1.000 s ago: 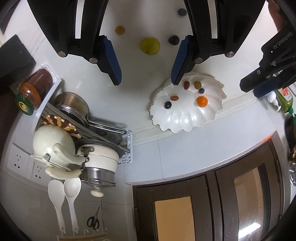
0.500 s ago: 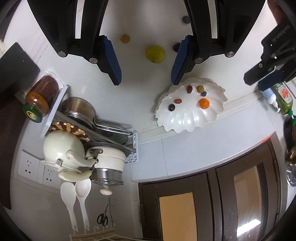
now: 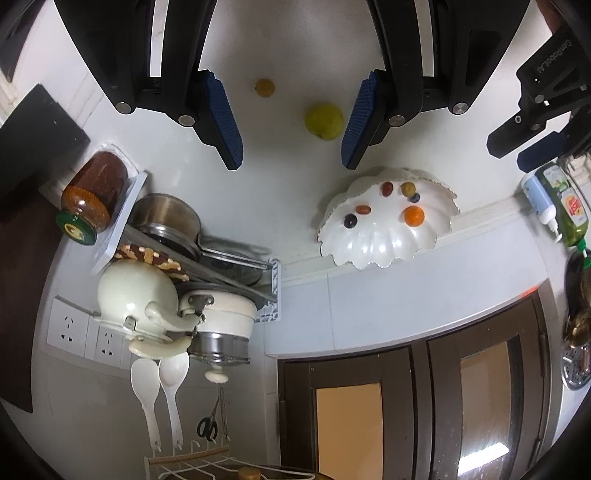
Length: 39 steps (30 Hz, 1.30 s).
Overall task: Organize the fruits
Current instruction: 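Withdraw both open tools from the bowl toward the fruits on the counter, then close the left tool on the blueberry while the right tool grasps the small yellow-brown fruit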
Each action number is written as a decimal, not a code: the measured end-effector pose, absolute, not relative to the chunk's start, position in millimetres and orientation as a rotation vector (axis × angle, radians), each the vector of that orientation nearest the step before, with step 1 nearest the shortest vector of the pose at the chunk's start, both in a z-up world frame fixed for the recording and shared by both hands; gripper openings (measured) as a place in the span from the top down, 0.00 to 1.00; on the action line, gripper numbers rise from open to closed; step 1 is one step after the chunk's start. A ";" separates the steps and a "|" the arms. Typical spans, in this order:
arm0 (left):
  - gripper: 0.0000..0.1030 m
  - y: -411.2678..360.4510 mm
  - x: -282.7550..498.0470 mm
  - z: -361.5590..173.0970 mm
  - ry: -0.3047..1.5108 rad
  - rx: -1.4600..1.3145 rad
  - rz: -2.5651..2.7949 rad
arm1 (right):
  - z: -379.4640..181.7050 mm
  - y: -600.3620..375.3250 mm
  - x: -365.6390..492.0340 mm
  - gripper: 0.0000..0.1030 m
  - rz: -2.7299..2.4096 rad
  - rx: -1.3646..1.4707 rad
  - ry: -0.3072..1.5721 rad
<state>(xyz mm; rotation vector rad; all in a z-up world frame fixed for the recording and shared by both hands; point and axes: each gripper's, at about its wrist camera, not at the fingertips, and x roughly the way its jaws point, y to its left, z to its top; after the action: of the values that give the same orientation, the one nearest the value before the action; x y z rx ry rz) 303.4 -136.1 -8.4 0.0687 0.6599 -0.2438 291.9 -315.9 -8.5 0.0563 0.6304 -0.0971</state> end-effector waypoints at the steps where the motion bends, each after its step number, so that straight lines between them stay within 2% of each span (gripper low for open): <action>1: 0.53 -137.2 301.8 -10.5 0.660 0.071 -0.243 | -11.9 -317.2 291.0 0.45 -0.096 0.060 0.637; 39: 0.53 -173.5 292.6 -119.5 0.909 0.091 -0.226 | -120.6 -346.4 310.1 0.45 -0.083 0.104 0.888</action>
<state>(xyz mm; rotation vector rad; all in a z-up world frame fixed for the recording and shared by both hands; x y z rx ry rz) 292.6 -173.5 -119.5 0.0906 0.9085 -0.2259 310.1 -346.4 -120.6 0.1036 0.8877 -0.0830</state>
